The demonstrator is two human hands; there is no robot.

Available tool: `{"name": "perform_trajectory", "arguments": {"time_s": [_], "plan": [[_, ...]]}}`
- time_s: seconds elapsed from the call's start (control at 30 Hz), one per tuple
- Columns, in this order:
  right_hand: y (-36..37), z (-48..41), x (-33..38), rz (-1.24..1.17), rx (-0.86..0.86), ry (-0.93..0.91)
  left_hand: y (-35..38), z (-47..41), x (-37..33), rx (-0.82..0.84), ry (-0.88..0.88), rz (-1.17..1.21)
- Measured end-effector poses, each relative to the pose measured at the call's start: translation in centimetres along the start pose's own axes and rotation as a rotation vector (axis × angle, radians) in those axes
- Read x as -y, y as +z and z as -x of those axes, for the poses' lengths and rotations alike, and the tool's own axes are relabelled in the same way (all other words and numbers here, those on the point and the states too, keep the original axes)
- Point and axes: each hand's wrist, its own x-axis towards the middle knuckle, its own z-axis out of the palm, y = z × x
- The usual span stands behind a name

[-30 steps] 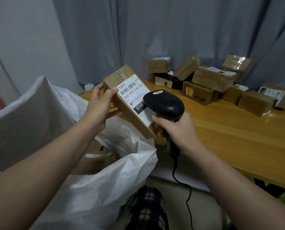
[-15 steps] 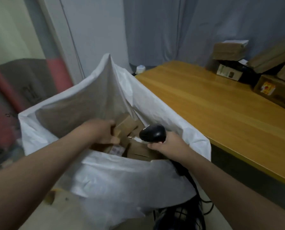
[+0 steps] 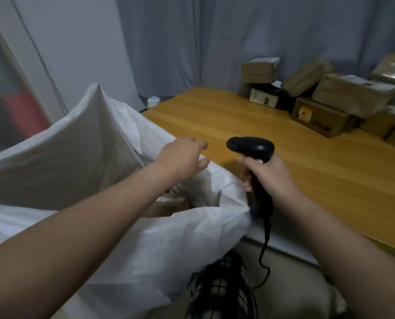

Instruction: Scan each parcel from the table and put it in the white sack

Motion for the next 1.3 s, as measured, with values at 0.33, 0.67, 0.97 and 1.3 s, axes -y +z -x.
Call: {"name": "perform_trajectory", "arguments": {"time_s": [0.33, 0.67, 0.97, 1.3], "plan": [[-24.1, 0.2, -3.3, -0.118, -0.427, 0.299, 0.8, -7.9, -19.1, 0.000, 0.339, 0.137], [-32.4, -8.0, -9.4, 0.272, -0.513, 0.446, 5.2, -19.4, -29.7, 0.155, 0.441, 0.278], [-31.2, -7.3, -6.6, 0.656, -0.321, 0.706, 1.3, -21.2, -31.4, 0.546, 0.374, 0.228], [-32.8, -14.3, 1.5, 0.759, -0.285, 0.395, -3.4, -27.2, -28.9, 0.455, 0.180, 0.256]]}}
